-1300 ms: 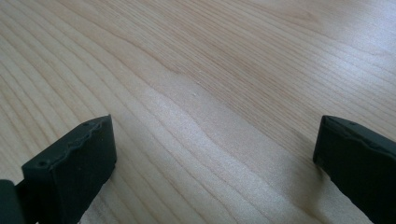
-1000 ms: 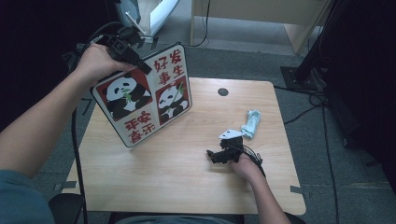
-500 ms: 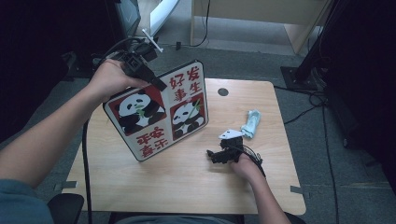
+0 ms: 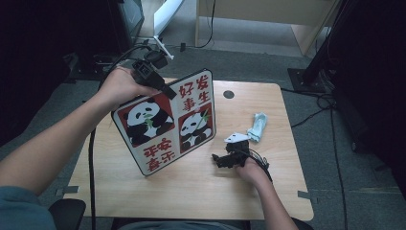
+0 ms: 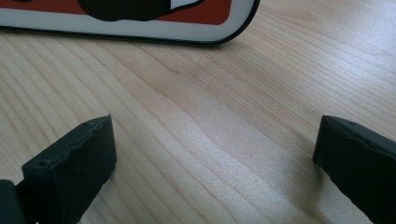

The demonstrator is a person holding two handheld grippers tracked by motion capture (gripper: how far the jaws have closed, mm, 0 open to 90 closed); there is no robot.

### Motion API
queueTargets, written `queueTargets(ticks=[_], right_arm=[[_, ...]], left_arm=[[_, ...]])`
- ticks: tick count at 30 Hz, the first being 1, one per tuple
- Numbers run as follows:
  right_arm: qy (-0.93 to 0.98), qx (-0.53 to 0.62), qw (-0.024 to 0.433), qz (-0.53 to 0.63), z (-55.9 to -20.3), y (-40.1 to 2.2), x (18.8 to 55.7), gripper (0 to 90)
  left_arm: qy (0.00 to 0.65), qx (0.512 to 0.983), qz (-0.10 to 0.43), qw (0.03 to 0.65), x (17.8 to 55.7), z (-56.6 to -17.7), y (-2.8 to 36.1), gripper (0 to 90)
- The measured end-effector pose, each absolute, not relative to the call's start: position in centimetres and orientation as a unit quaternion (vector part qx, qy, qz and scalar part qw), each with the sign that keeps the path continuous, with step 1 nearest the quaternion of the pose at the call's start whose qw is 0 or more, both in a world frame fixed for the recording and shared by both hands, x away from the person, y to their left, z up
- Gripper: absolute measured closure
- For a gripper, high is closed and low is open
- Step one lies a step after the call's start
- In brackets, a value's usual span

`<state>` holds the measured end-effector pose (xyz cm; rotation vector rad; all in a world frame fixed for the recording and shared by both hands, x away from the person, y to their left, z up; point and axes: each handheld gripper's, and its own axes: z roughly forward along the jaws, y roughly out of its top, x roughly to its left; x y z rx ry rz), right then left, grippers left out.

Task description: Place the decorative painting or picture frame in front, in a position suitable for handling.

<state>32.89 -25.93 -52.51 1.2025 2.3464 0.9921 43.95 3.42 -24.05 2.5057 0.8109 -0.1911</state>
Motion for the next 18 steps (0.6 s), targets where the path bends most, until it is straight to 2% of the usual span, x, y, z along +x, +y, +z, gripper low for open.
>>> queueTargets(ticks=[2,5,6,7,11,18], right_arm=[[0.822,0.421,0.162,0.348,-52.5,-25.9,32.9,0.0],[0.822,0.421,0.161,0.348,-52.5,-25.9,32.9,0.0],[0.822,0.421,0.162,0.348,-52.5,-25.9,32.9,0.0],[0.822,0.422,0.162,0.348,-52.5,-25.9,32.9,0.0],[0.822,0.422,0.161,0.348,-52.5,-25.9,32.9,0.0],[0.821,0.421,0.159,0.351,-52.5,-26.0,32.9,0.0]], left_arm=[[0.301,0.913,-0.085,0.261,44.2,-23.9,3.8,78.8],[0.3,0.915,-0.057,0.264,44.2,-24.0,3.9,78.2],[0.299,0.913,-0.061,0.27,44.3,-24.0,4.0,70.3],[0.301,0.912,-0.06,0.271,44.4,-24.0,4.2,67.5],[0.299,0.91,-0.056,0.282,44.4,-23.8,4.6,65.9],[0.296,0.907,-0.031,0.298,44.1,-23.2,5.8,54.3]])
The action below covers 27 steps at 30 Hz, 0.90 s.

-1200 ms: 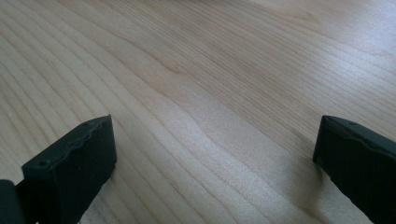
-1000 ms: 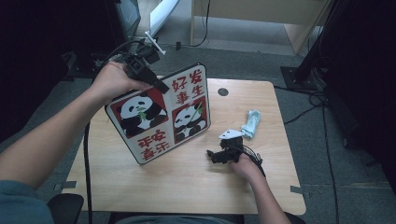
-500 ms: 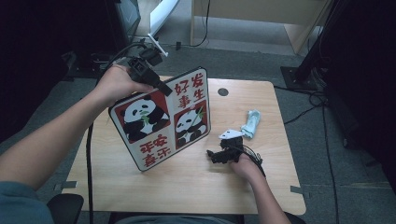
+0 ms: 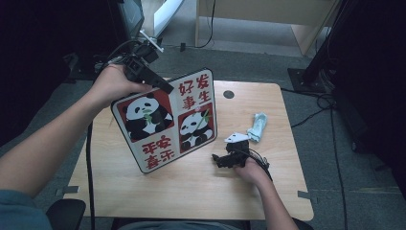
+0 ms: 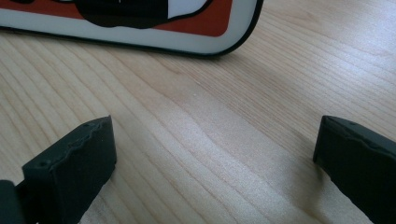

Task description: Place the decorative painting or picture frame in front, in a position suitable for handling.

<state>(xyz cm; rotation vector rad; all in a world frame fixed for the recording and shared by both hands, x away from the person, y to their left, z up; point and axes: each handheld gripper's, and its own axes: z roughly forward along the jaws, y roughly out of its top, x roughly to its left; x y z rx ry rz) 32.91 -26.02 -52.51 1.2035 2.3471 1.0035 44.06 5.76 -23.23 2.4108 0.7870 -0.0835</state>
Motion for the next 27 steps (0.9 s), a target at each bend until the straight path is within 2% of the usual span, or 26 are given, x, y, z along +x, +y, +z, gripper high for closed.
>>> queueTargets(ticks=[6,27], right_arm=[[0.827,0.41,0.157,0.351,-52.5,-26.1,33.0,0.0],[0.82,0.424,0.163,0.348,-52.5,-25.7,33.0,0.5]], left_arm=[[0.271,0.907,-0.009,0.323,43.5,-23.4,7.1,44.9],[0.281,0.882,0.005,0.379,41.0,-24.1,13.0,40.4]])
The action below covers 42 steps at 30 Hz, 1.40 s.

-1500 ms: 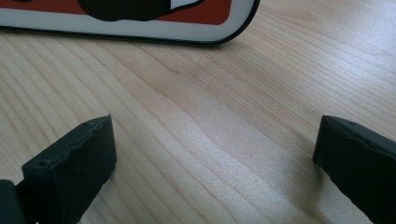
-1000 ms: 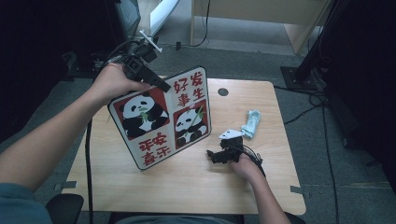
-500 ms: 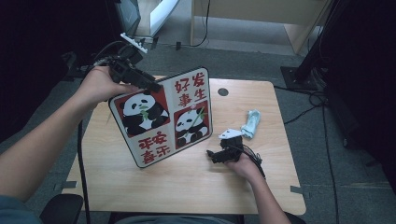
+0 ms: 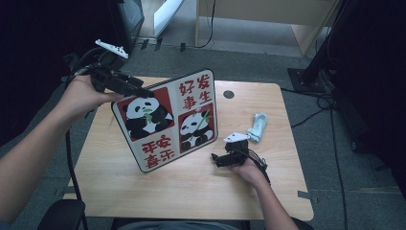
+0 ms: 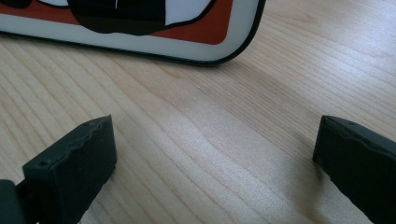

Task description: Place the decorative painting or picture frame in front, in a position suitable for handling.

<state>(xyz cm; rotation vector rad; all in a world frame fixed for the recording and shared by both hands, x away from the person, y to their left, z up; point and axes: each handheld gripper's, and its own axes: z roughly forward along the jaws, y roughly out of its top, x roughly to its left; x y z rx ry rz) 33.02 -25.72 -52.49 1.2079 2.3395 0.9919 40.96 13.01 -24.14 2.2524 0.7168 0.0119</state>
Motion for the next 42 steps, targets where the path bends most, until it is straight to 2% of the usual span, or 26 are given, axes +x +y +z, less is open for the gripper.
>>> queueTargets(ticks=[3,13,15,28,36,42], right_arm=[[0.822,0.424,0.161,0.344,-52.2,-25.9,33.1,5.3],[0.794,0.447,0.171,0.376,-50.2,-27.7,33.6,7.3],[0.791,0.45,0.172,0.378,-49.9,-28.2,33.8,14.2],[0.776,0.464,0.199,0.378,-48.2,-30.9,34.5,14.3],[0.759,0.488,0.209,0.378,-47.9,-33.1,35.5,15.6],[0.747,0.508,0.207,0.376,-48.1,-34.6,36.2,20.4]], left_arm=[[0.28,0.882,0.012,0.38,40.5,-24.5,13.5,39.6],[0.284,0.87,0.012,0.404,39.0,-25.5,15.4,38.2],[0.282,0.869,0.018,0.405,38.7,-25.7,15.8,38.0],[0.283,0.864,0.039,0.416,36.4,-27.8,17.3,37.7],[0.289,0.855,0.03,0.43,35.6,-29.4,18.2,38.4],[0.294,0.854,0.034,0.429,34.6,-30.7,18.4,38.9]])
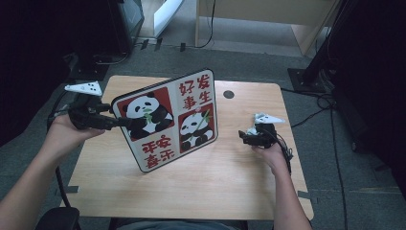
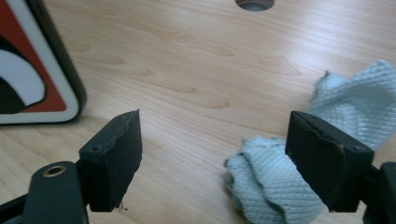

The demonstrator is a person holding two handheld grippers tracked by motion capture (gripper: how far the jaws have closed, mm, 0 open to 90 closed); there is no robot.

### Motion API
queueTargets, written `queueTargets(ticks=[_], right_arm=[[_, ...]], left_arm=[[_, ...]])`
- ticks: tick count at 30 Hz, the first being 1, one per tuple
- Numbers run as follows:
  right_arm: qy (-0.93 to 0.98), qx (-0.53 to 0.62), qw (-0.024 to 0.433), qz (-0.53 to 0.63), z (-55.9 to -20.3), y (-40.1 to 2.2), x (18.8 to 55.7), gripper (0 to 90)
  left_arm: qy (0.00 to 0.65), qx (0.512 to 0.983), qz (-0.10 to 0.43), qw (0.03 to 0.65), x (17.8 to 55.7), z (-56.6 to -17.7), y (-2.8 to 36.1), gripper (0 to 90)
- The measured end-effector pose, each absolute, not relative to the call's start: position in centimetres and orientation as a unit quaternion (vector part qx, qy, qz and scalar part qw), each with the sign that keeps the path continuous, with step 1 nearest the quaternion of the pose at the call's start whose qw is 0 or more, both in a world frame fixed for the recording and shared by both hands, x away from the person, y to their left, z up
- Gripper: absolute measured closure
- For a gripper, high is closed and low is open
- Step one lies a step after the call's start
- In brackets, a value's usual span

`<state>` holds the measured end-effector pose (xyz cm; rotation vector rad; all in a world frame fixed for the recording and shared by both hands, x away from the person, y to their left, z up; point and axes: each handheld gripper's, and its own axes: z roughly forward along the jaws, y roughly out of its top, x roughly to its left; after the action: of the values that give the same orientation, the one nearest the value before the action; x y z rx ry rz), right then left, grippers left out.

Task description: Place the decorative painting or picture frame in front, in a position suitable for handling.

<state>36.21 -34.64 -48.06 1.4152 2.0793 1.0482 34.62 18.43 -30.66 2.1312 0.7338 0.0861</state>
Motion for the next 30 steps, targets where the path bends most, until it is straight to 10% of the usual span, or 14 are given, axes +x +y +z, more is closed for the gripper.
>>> queueTargets(ticks=[30], right_arm=[[0.71,0.578,0.227,0.333,-50.6,-38.8,39.5,49.8]], left_arm=[[0.314,0.839,0.049,0.442,31.6,-36.3,18.5,43.7]])
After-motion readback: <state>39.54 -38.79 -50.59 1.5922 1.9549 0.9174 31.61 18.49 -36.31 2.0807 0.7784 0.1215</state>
